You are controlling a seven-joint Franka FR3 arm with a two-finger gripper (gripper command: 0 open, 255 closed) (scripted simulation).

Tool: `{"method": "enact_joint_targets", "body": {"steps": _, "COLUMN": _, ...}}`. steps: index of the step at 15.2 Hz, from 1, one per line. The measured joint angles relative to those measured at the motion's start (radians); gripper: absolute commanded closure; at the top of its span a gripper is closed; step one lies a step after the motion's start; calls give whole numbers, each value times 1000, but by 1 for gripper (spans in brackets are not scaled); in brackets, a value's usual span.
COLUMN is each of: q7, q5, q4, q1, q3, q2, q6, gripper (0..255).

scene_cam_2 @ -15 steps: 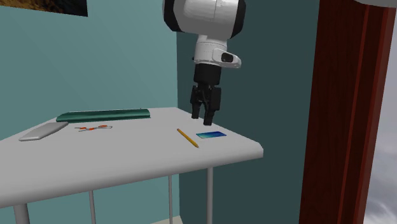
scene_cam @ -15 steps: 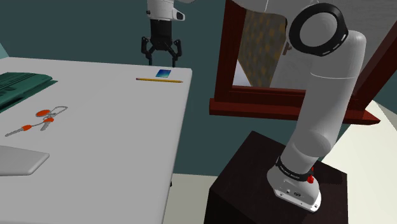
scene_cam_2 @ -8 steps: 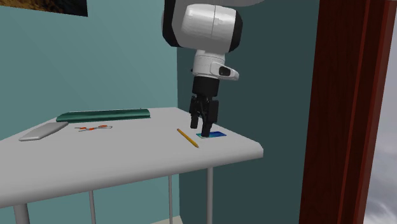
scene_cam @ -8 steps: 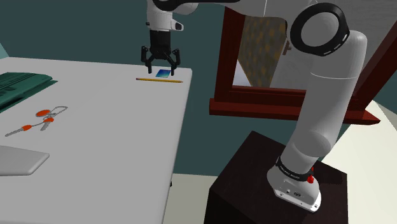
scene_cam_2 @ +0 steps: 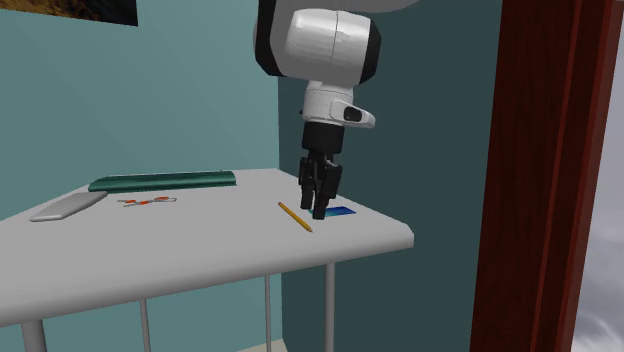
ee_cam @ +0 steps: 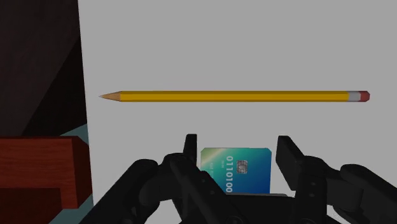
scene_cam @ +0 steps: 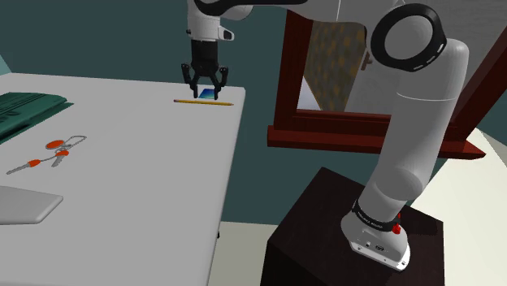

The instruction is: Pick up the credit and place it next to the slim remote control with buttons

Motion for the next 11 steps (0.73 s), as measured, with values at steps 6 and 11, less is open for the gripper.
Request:
{"method": "enact_joint_targets", "body": {"steps": 6, "q7": -2, "q5": 1, "q4": -3, "q1": -1, "q3": 0, "q2": -4, "q6": 4, "gripper": 255}}
{"method": "enact_joint_targets", "body": {"steps": 11, "q7": 2, "q5": -1, "q4": 20, "q1": 1, "q3": 0, "q2": 3, "q6": -16, "gripper": 255}}
